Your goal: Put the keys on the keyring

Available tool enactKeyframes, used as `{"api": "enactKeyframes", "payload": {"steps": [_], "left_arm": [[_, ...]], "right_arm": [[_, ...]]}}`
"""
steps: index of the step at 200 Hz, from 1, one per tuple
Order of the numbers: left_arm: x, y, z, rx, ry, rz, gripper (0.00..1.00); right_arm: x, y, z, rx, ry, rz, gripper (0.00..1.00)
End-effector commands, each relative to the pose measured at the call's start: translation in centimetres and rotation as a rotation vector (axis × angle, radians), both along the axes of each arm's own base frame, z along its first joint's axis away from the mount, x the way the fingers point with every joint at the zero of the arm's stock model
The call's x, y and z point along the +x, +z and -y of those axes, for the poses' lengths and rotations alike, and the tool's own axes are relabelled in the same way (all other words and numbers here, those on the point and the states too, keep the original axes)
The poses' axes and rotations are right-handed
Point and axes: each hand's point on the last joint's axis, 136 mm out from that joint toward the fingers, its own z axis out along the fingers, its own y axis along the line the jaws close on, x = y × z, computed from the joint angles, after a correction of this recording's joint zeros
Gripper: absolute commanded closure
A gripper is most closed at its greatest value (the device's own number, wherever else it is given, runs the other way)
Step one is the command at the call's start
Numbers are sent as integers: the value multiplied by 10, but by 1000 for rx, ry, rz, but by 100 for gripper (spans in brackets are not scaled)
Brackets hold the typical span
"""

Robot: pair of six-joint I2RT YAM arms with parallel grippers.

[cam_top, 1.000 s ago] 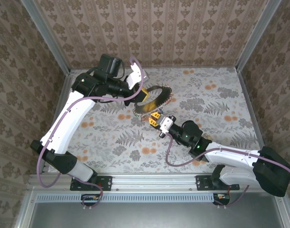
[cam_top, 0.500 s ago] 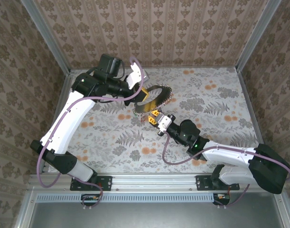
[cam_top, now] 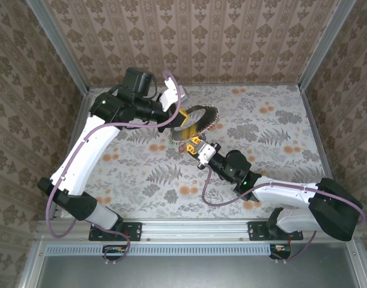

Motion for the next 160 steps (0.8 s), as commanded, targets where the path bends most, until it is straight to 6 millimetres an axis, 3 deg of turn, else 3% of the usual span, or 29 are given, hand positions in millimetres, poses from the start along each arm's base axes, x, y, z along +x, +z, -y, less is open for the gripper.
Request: {"api": "enactKeyframes", "payload": {"steps": [1, 160], "left_arm": [[-13, 24, -1, -64, -13, 40, 100], [-11, 24, 1, -77, -3, 40, 100]], "right_arm": [[4, 23, 4, 61, -38, 51, 80], [4, 33, 5, 121, -41, 77, 85]]}}
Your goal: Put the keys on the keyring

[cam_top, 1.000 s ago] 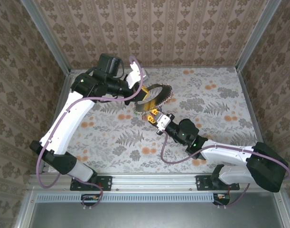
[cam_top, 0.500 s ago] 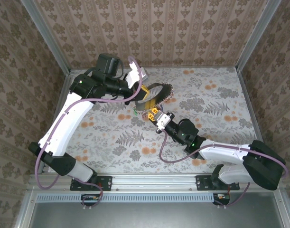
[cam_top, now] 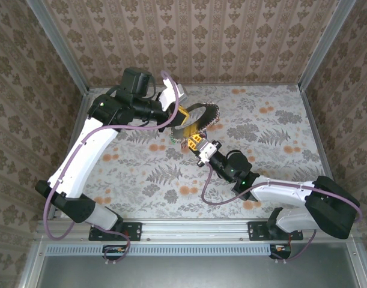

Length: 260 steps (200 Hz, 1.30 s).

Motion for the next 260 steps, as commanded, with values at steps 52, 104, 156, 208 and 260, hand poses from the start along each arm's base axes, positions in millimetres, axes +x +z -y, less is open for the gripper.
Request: {"api": "enactKeyframes", "payload": {"steps": [52, 104, 156, 208, 260], "left_arm": [[-7, 15, 0, -52, 3, 16, 100], [35, 6, -13, -101, 231, -47, 100], [39, -2, -16, -269, 228, -291, 100], [56, -47, -23, -336, 349, -516, 87], [65, -91, -18, -300, 381, -630, 75]], "right_arm": [[2, 11, 1, 36, -21, 11, 100], [1, 9, 7, 57, -23, -32, 100], [2, 13, 10, 111, 16, -92, 100], [5, 7, 21, 133, 78, -197, 100], [2, -6, 30, 113, 135, -305, 100]]}}
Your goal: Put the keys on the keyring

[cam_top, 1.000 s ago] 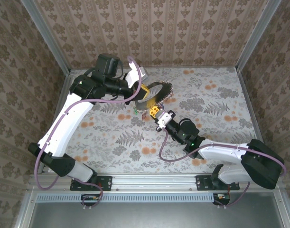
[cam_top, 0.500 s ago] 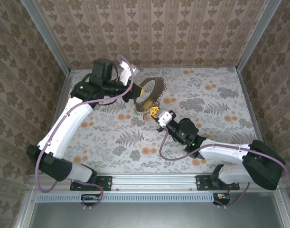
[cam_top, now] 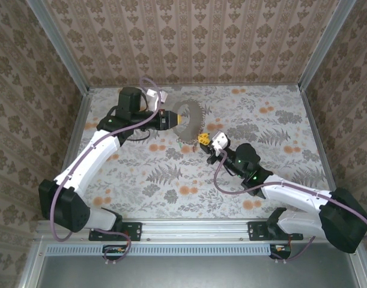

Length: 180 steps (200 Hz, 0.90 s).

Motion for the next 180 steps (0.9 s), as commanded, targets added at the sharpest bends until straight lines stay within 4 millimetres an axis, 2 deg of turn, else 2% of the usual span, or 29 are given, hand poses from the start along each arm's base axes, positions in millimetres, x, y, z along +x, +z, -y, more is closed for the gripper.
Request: {"api": "enactKeyframes", "payload": {"steps": [1, 28, 38, 54, 109, 131, 155, 180], "left_arm": [[3, -1, 8, -53, -15, -30, 75], [6, -28, 10, -49, 1, -76, 72], [7, -43, 11, -41, 15, -101, 68], [7, -64, 14, -38, 21, -135, 68], [6, -145, 27, -12, 112, -249, 68], [9, -174, 28, 22, 146, -288, 64], [7, -191, 29, 41, 151, -308, 62], [2, -208, 25, 78, 159, -338, 57]], "right_arm": [[-10, 11, -2, 45, 79, -36, 100], [-7, -2, 2, 13, 76, -103, 100], [-4, -9, 5, 0, 69, -136, 100], [0, -20, 10, -34, 47, -184, 100], [6, -73, 21, -202, -6, -344, 100], [6, -90, 22, -264, -3, -382, 100], [4, -106, 21, -322, 21, -410, 100], [3, -113, 21, -337, 48, -429, 100]]}}
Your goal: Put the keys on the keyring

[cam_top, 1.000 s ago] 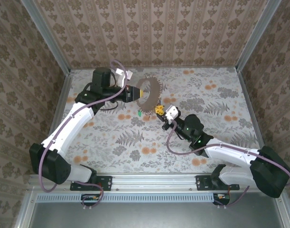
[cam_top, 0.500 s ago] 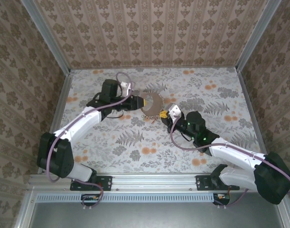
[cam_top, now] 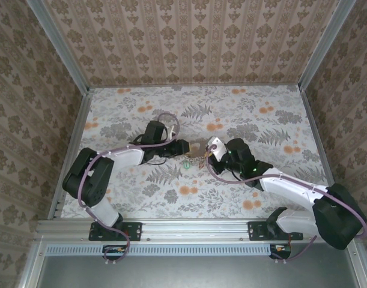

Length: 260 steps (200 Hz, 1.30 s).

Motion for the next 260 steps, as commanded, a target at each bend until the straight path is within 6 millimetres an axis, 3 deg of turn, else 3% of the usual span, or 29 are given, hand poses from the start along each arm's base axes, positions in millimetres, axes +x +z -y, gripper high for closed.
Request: {"api": "enactKeyframes", "payload": {"steps": [1, 18, 66, 87, 140, 153, 179, 201, 221, 233, 260], "left_arm": [[4, -1, 1, -3, 17, 32, 57], [0, -12, -7, 38, 28, 32, 49], [-8, -15, -30, 129, 56, 96, 43], [-6, -2, -36, 150, 56, 178, 41], [6, 55, -62, 203, 104, 498, 43], [8, 60, -71, 222, 119, 539, 43], [11, 63, -81, 242, 123, 588, 43], [9, 70, -77, 209, 100, 658, 43], [7, 76, -73, 177, 82, 720, 43], [5, 79, -68, 165, 41, 755, 43], [-5, 81, -54, 128, -87, 799, 43]], "right_arm": [[7, 14, -5, 6, 37, 31, 100], [8, 9, -2, -26, 47, 21, 100], [9, 1, 8, -193, 96, 60, 100], [-3, 3, 1, -273, 220, 116, 100], [-25, 14, -14, -457, 472, 375, 100], [-29, 6, -15, -494, 496, 375, 100], [-43, -31, -17, -583, 524, 311, 100], [-60, -42, -30, -531, 530, 278, 100], [-66, -34, -40, -336, 466, 140, 100], [-79, -32, -44, -255, 512, 32, 100], [-58, -20, -42, -57, 311, -100, 100]]}}
